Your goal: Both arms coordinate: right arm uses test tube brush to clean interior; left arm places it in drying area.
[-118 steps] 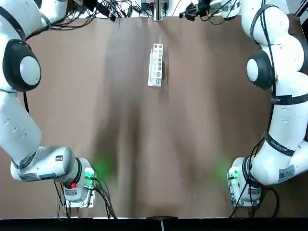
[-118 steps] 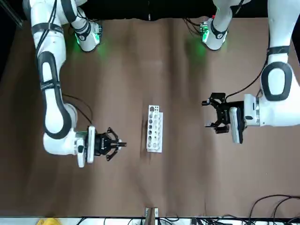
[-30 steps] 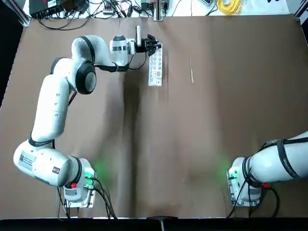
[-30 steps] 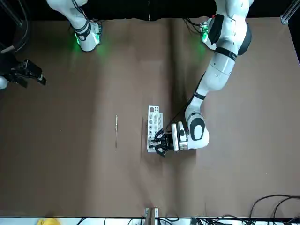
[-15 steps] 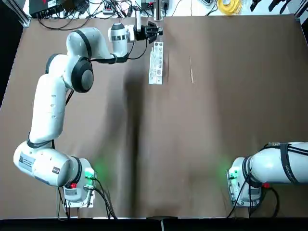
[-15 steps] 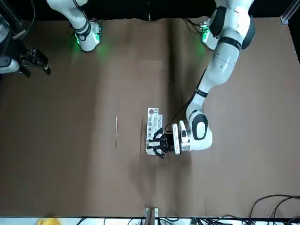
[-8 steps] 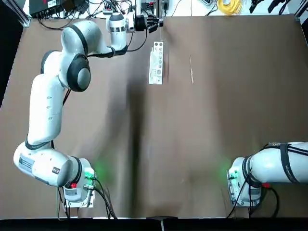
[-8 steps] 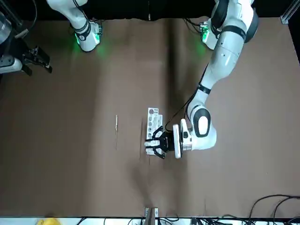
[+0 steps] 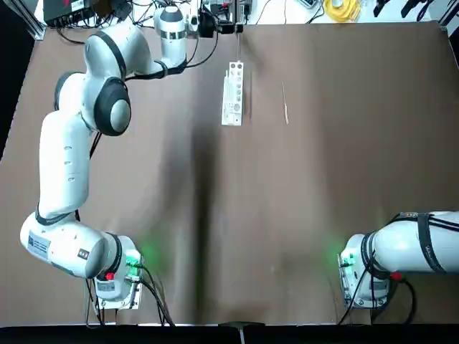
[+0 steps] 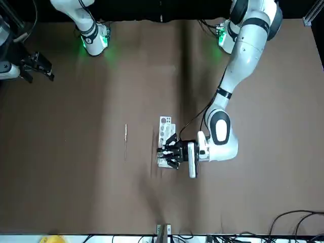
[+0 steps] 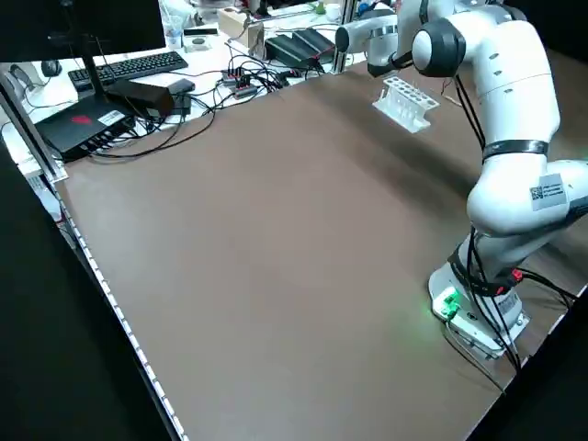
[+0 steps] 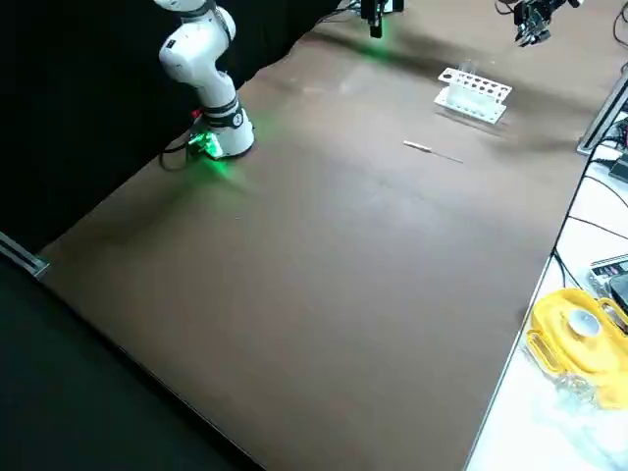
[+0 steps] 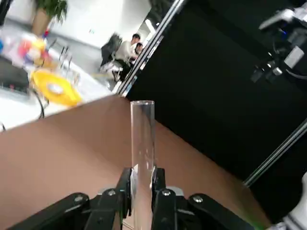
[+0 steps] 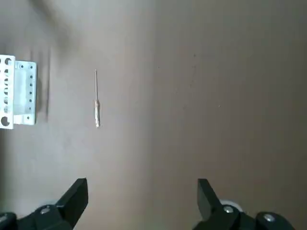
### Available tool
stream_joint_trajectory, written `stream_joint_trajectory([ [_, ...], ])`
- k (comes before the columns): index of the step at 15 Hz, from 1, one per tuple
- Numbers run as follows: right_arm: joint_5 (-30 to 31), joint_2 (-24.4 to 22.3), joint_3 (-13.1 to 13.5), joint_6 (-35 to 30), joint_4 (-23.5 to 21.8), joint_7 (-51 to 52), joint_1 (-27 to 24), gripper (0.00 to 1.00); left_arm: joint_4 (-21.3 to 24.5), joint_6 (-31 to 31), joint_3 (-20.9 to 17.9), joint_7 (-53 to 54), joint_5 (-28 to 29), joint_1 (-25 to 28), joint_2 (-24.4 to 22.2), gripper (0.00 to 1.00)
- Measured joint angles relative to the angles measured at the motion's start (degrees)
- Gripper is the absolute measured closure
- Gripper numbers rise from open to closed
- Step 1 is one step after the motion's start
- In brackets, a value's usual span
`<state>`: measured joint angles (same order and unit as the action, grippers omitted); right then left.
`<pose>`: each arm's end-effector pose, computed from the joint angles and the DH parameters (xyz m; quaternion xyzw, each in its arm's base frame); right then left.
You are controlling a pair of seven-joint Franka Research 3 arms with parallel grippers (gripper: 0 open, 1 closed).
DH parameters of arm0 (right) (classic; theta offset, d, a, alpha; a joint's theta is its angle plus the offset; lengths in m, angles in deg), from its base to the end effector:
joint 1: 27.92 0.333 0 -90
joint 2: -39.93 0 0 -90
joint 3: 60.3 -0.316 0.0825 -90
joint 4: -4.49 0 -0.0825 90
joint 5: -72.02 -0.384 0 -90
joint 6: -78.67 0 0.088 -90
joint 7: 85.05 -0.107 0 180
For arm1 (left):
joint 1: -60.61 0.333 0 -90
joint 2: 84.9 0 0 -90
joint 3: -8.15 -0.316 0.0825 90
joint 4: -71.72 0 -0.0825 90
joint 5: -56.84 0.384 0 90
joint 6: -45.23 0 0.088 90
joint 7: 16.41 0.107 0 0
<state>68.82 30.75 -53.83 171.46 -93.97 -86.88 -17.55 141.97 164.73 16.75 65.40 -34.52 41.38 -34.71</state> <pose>0.5074 0.0355 0.6437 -0.9987 -0.0180 -0.0282 0.0384 0.6861 -0.3766 0.2944 0.6801 -0.3184 0.2938 0.5914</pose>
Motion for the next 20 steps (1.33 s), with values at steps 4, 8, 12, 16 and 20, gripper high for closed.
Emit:
stream_joint_trajectory([
  [4,0.0,0.0,-0.1,0.9,0.0,0.0,0.0,0.00,0.0,0.1,-0.1,-21.0,4.0,0.1,-1.1,0.77],
  [8,0.0,0.1,-0.1,0.8,-0.1,-0.1,0.0,0.00,0.1,0.2,-0.2,-44.7,8.0,0.7,-2.2,0.77],
  [12,0.0,0.5,-0.3,0.1,-0.7,-0.1,0.1,0.00,0.3,-0.1,-0.3,-68.4,8.8,1.2,-2.3,0.77],
  [16,0.0,0.5,-0.3,-1.0,-1.2,-0.1,0.1,0.00,0.6,-0.4,-0.4,-89.8,8.8,2.4,-2.3,0.77],
  [20,-0.1,0.5,-0.5,-0.9,-1.2,-0.1,0.3,0.00,1.0,-4.0,-0.4,-100.8,8.8,4.1,-2.3,0.77],
])
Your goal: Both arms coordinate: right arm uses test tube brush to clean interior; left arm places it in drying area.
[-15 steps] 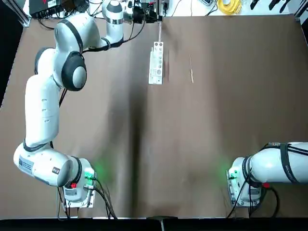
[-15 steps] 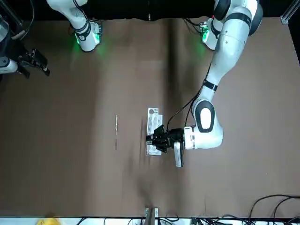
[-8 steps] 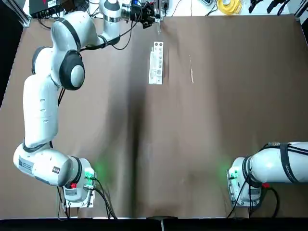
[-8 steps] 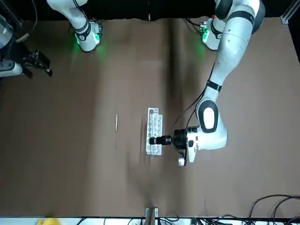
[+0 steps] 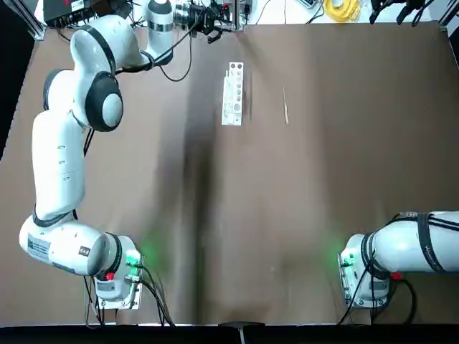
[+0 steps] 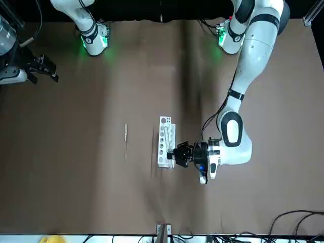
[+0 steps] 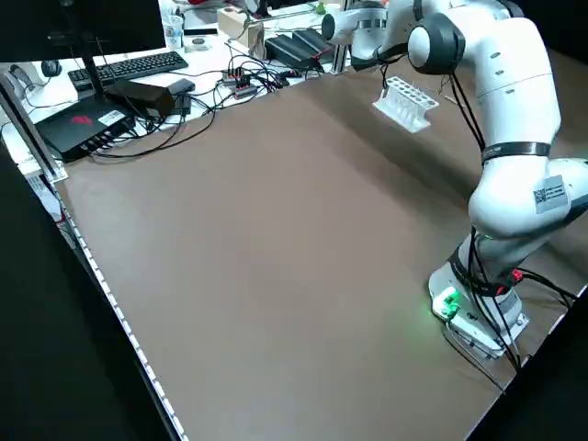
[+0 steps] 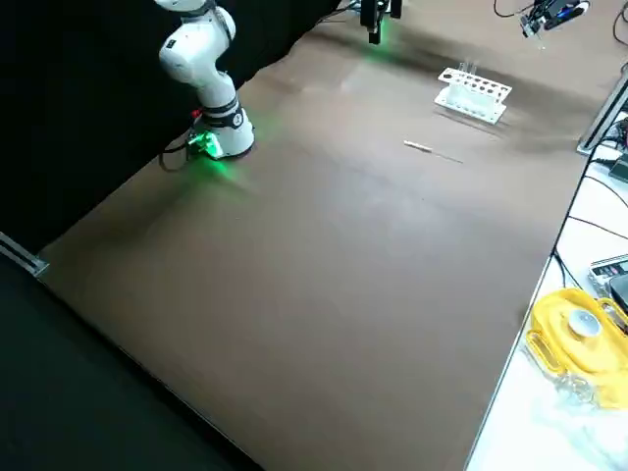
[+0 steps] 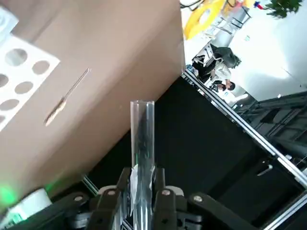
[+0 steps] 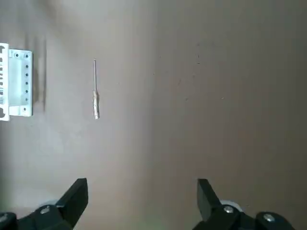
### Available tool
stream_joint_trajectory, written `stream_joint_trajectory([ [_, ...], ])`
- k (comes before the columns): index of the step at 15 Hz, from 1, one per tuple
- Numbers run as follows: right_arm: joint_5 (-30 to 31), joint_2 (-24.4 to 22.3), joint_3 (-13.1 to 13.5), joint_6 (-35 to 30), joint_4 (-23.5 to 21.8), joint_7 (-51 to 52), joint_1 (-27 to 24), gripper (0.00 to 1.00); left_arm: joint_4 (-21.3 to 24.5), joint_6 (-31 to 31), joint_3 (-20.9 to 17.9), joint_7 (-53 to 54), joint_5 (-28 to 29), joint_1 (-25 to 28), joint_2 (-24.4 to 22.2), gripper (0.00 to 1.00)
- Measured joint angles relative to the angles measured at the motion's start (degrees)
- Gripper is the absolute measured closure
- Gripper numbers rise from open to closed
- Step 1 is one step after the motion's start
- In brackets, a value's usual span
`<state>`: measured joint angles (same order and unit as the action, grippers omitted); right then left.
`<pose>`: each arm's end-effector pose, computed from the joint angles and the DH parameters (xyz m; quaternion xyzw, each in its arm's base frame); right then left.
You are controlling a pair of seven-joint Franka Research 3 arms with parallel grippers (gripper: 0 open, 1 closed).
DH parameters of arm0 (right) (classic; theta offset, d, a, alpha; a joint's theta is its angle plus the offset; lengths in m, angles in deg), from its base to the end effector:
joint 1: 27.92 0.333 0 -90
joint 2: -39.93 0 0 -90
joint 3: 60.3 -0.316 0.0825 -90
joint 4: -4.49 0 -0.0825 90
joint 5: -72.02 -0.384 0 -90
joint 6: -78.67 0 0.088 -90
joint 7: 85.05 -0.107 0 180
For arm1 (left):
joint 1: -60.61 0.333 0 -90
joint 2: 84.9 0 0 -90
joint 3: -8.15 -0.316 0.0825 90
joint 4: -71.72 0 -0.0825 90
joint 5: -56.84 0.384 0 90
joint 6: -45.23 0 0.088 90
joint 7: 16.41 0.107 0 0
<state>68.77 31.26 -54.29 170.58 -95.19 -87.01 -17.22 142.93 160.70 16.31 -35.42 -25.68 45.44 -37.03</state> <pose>0.5074 0.0435 0.6277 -0.9990 -0.0236 -0.0053 0.0366 0.7004 -0.3292 0.3118 0.7237 0.2887 -0.2477 0.5758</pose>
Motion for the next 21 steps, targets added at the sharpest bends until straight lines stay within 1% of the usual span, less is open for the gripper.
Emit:
stream_joint_trajectory([
  [5,0.0,0.0,-0.1,-0.3,0.0,0.0,1.3,0.00,0.8,-6.7,0.0,-5.4,0.0,2.3,0.4,0.77],
  [9,0.0,0.0,-0.1,-0.6,0.0,0.0,1.3,0.00,0.9,-10.3,0.0,-11.5,-0.1,4.6,0.5,0.77],
  [13,0.0,0.0,-0.1,-0.6,0.0,0.0,1.3,0.00,1.3,-12.0,-0.1,-16.8,-4.4,5.4,2.7,0.77],
  [17,0.0,0.0,0.0,-1.1,0.0,0.0,1.3,0.00,1.3,-12.4,0.0,-18.0,-7.4,4.5,5.9,0.77],
  [19,0.1,0.0,0.0,-1.3,0.0,0.0,1.3,0.00,1.3,-12.4,0.1,-20.0,-8.0,4.4,7.4,0.77],
  [21,0.1,0.0,0.0,-1.4,0.0,0.0,1.3,0.00,1.3,-12.4,0.0,-20.6,-8.0,4.7,8.0,0.77],
])
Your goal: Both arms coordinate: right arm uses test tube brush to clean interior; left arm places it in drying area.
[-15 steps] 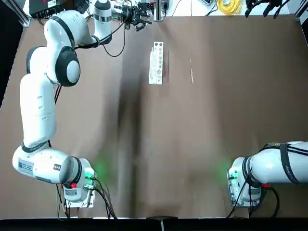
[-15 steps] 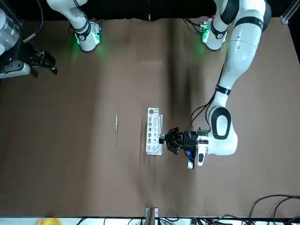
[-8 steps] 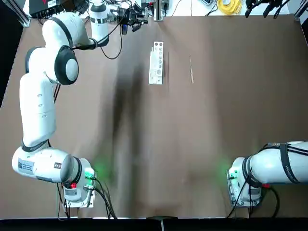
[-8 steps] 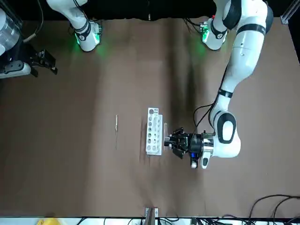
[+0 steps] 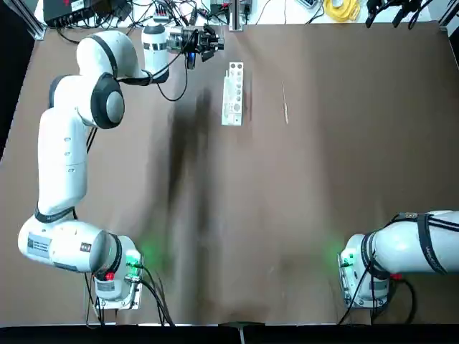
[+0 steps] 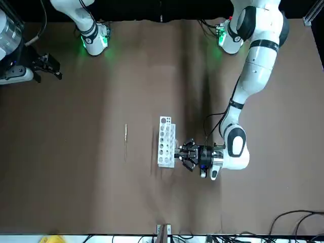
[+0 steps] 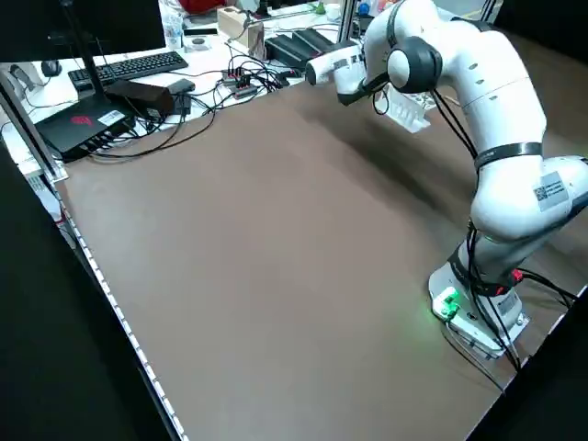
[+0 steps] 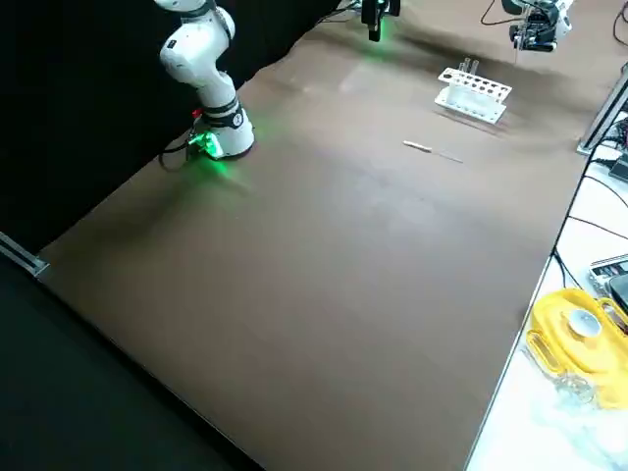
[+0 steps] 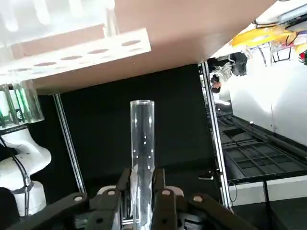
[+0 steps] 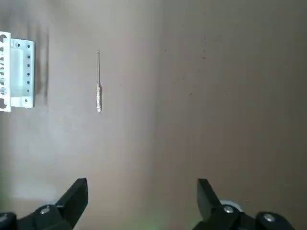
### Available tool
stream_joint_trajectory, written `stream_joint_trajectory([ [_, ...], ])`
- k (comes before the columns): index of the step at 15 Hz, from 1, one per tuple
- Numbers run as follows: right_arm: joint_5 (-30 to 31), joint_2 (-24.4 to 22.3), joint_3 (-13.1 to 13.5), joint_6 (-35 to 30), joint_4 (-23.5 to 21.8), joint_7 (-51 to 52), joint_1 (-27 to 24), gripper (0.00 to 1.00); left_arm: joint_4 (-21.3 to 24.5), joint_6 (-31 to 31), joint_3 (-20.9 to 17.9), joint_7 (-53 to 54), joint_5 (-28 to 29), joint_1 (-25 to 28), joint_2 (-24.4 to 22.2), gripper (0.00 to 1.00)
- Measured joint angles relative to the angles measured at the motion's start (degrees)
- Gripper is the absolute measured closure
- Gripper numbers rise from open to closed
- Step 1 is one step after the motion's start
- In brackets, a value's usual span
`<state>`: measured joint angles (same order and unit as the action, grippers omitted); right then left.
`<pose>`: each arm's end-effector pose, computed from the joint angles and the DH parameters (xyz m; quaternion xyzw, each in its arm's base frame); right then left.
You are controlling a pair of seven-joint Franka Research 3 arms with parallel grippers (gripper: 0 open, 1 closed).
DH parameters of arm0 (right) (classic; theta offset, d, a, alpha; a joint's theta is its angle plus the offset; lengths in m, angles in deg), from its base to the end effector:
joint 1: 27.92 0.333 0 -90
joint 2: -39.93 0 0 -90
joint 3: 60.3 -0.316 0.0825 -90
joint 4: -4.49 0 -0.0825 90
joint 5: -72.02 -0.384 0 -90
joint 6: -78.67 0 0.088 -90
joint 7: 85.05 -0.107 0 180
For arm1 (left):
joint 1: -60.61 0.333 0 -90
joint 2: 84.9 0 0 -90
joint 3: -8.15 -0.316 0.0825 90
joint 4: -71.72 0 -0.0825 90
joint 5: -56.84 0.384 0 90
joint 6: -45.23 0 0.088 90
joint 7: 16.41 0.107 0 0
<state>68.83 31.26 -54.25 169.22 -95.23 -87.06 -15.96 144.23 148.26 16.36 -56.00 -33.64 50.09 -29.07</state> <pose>0.5038 0.0540 0.6253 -0.9988 -0.0342 0.0073 0.0354 0.6955 -0.2909 0.2156 0.5708 0.4271 -0.4641 0.5257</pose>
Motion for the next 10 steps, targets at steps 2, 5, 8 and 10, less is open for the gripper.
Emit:
stream_joint_trajectory([
  [2,0.0,0.0,0.0,0.0,0.0,0.0,0.0,0.00,0.0,0.0,0.0,-0.8,-0.4,0.2,0.4,0.77],
  [5,0.0,0.0,0.0,0.0,0.0,0.0,0.0,0.00,0.0,0.0,-0.1,-1.9,-2.4,0.2,1.1,0.77],
  [8,0.0,0.0,0.0,0.0,0.0,0.0,0.0,0.00,0.0,0.0,-0.1,-2.7,-2.8,0.1,1.6,0.77],
  [10,0.0,0.0,0.0,0.0,0.0,0.0,0.0,0.00,0.0,0.0,-0.1,-3.0,-3.3,0.0,1.9,0.77],
])
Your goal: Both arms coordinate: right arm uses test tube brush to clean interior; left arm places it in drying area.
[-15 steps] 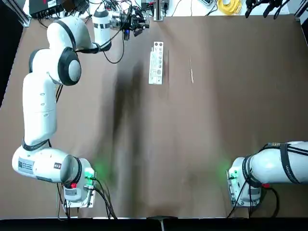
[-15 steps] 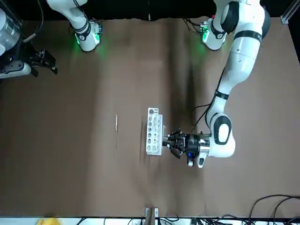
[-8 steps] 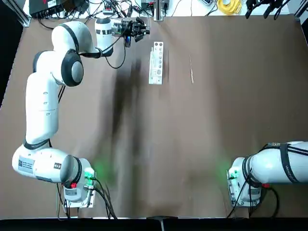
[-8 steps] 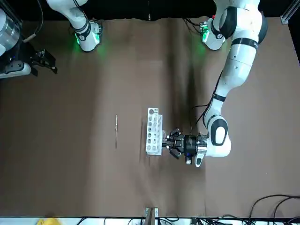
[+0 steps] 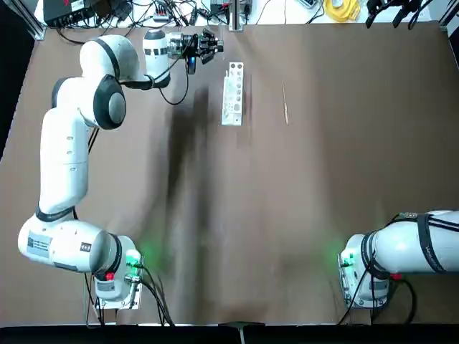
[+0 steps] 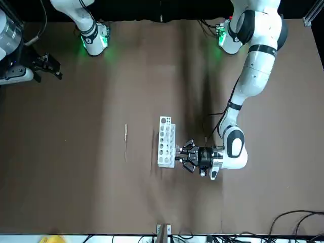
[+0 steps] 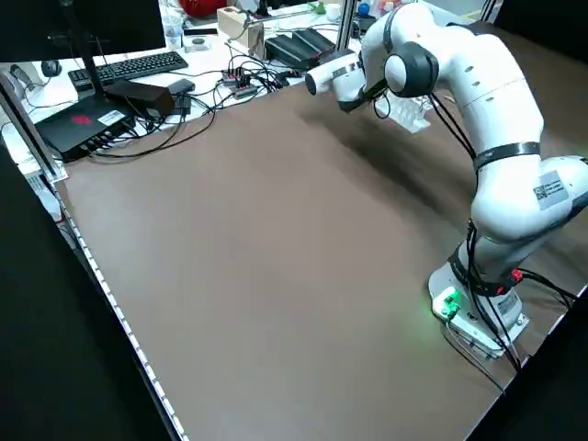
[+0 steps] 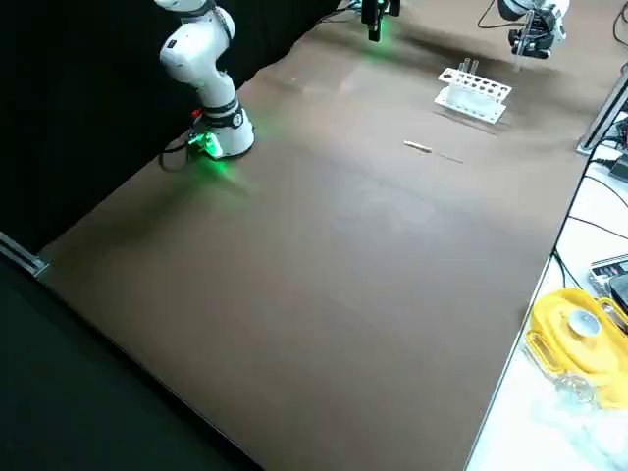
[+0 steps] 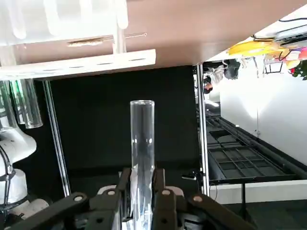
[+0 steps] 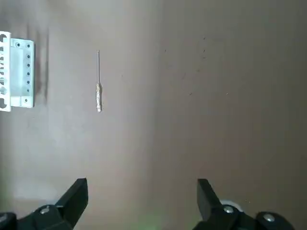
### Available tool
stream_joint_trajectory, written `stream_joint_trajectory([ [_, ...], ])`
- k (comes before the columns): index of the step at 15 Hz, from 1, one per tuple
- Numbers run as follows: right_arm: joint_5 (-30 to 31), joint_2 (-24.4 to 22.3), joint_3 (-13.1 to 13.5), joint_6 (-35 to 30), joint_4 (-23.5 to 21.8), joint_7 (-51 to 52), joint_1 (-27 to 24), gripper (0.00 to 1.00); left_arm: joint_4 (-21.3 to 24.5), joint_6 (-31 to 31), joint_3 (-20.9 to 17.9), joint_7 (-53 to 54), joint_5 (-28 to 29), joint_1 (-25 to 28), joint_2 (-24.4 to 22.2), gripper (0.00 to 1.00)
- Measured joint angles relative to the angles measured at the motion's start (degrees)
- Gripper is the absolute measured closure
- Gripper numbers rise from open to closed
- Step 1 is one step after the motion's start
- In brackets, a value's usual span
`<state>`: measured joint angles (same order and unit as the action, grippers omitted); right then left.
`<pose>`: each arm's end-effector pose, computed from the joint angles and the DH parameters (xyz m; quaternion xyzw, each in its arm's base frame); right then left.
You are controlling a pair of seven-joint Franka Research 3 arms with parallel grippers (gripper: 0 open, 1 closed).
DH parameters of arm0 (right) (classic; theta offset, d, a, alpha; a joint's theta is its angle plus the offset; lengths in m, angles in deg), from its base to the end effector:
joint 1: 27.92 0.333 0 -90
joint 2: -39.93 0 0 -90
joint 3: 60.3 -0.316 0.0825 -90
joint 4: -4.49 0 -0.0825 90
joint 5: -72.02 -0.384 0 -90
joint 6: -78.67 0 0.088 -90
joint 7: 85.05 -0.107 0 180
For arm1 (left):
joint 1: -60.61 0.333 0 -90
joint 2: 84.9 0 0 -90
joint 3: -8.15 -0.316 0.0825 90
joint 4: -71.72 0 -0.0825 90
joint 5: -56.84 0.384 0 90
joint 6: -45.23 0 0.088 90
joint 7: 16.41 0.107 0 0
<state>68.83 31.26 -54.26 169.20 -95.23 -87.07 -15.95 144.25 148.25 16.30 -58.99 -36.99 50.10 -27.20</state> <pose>0.5037 0.0542 0.6253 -0.9988 -0.0343 0.0074 0.0353 0.6947 -0.2897 0.1951 0.5302 0.4558 -0.4893 0.5213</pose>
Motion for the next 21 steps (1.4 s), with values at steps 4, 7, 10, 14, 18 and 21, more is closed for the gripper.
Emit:
stream_joint_trajectory([
  [4,0.0,0.0,0.0,0.0,0.0,0.0,0.0,0.00,0.0,0.0,0.0,-0.1,-0.6,-0.1,0.8,0.77],
  [7,0.0,0.1,0.0,0.0,0.0,0.0,0.0,0.00,0.0,0.0,0.0,-0.3,-0.6,-0.1,1.3,0.77],
  [10,0.0,0.1,0.0,0.0,-0.1,0.0,0.0,0.00,0.0,0.0,0.0,-0.8,-0.6,-0.1,1.3,0.77],
  [14,0.0,0.1,0.0,0.0,-0.1,0.0,0.0,0.00,0.0,-0.1,0.1,-0.9,-0.6,-0.6,1.4,0.77],
  [18,0.0,0.1,0.0,-0.1,-0.1,0.0,0.0,0.00,0.1,-0.1,0.1,-0.9,-0.6,-1.1,1.8,0.77],
  [21,0.0,0.1,0.0,-0.1,-0.1,0.0,0.0,0.00,0.1,-0.1,0.0,-0.9,-0.6,-1.2,2.5,0.77],
])
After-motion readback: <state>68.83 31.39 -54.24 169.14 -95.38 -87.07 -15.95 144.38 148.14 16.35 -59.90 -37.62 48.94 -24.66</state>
